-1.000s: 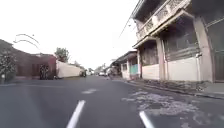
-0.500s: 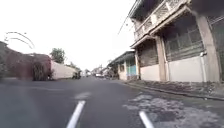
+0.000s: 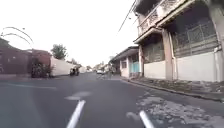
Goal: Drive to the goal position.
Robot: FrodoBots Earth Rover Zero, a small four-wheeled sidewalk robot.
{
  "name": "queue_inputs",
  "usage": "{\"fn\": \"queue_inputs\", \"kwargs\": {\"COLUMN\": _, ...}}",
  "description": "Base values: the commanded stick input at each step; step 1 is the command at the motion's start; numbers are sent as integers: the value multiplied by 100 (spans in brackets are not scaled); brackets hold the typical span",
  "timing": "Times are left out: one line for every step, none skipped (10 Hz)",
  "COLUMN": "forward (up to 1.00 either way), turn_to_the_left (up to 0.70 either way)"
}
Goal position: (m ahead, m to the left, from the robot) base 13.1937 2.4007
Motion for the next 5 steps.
{"fn": "queue_inputs", "kwargs": {"forward": 100, "turn_to_the_left": 0}}
{"fn": "queue_inputs", "kwargs": {"forward": 100, "turn_to_the_left": 0}}
{"fn": "queue_inputs", "kwargs": {"forward": 100, "turn_to_the_left": 0}}
{"fn": "queue_inputs", "kwargs": {"forward": 100, "turn_to_the_left": 0}}
{"fn": "queue_inputs", "kwargs": {"forward": 100, "turn_to_the_left": 0}}
